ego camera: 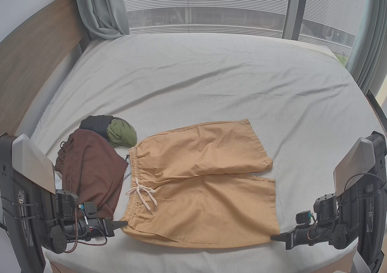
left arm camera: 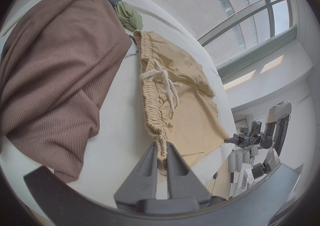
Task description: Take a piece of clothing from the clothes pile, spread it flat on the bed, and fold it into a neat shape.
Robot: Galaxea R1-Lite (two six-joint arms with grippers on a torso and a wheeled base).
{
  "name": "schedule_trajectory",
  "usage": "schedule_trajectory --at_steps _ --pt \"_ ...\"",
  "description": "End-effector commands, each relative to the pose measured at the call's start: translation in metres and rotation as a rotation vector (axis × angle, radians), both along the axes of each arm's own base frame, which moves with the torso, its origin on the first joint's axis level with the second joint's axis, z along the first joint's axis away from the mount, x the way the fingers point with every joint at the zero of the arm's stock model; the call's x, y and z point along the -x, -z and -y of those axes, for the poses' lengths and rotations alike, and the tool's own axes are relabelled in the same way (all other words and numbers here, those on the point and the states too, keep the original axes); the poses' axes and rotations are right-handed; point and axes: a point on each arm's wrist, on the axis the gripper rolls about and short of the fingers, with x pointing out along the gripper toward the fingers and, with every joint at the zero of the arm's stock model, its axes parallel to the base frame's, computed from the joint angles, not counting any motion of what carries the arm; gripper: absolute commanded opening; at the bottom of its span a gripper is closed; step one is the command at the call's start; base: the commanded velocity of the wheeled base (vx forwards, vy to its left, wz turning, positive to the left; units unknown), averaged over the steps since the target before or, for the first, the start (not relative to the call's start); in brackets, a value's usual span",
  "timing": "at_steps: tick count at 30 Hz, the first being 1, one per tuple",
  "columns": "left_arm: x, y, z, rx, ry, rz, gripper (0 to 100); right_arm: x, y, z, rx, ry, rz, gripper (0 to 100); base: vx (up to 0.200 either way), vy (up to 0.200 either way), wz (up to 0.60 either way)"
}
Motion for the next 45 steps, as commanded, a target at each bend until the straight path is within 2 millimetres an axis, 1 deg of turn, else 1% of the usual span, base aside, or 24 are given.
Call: schedule_trajectory --at_steps 1,7,9,13,19,21,23,26,31,36,40,45 --pt "0.004 0.002 -0.002 0.0 -0.003 -0.022 0 0.004 -0.001 0.001 0.002 -0.001 -0.012 0 0.0 0.0 0.0" --pt "-0.003 0.001 0.002 0.005 0.01 0.008 0 0.002 -0.011 0.0 -0.016 -0.006 0.032 0 0.0 0.0 0.0" --pt "-0.01 0.0 0.004 0.007 0.014 0.041 0 -0.001 -0.021 0.0 -0.028 -0.004 0.079 0 0.0 0.0 0.0" --pt "-0.017 -0.004 0.004 0.016 0.009 0.072 0 -0.005 -0.03 -0.001 -0.043 0.005 0.126 0 0.0 0.0 0.0" --pt "-0.026 -0.017 0.01 0.064 -0.018 0.108 0 -0.012 -0.039 -0.002 -0.075 0.032 0.159 0 0.0 0.0 0.0" --pt "-0.029 -0.023 0.011 0.087 -0.028 0.119 0 -0.014 -0.041 -0.002 -0.086 0.04 0.169 0 0.0 0.0 0.0" --pt "-0.032 -0.034 0.014 0.129 -0.048 0.136 0 -0.018 -0.045 -0.003 -0.1 0.052 0.185 0 0.0 0.0 0.0" --pt "-0.035 -0.04 0.016 0.156 -0.071 0.141 0 -0.021 -0.047 -0.003 -0.113 0.063 0.196 0 0.0 0.0 0.0" --pt "-0.039 -0.042 0.017 0.143 -0.103 0.159 0 -0.027 -0.053 -0.006 -0.14 0.076 0.219 0 0.0 0.0 0.0" --pt "-0.043 -0.043 0.017 0.143 -0.134 0.169 0 -0.037 -0.065 -0.008 -0.192 0.111 0.26 0 0.0 0.0 0.0" --pt "-0.046 -0.044 0.018 0.155 -0.142 0.17 0 -0.045 -0.071 -0.009 -0.22 0.13 0.286 0 0.0 0.0 0.0" --pt "-0.049 -0.044 0.018 0.151 -0.159 0.177 0 -0.064 -0.079 -0.013 -0.242 0.166 0.352 0 0.0 0.0 0.0"
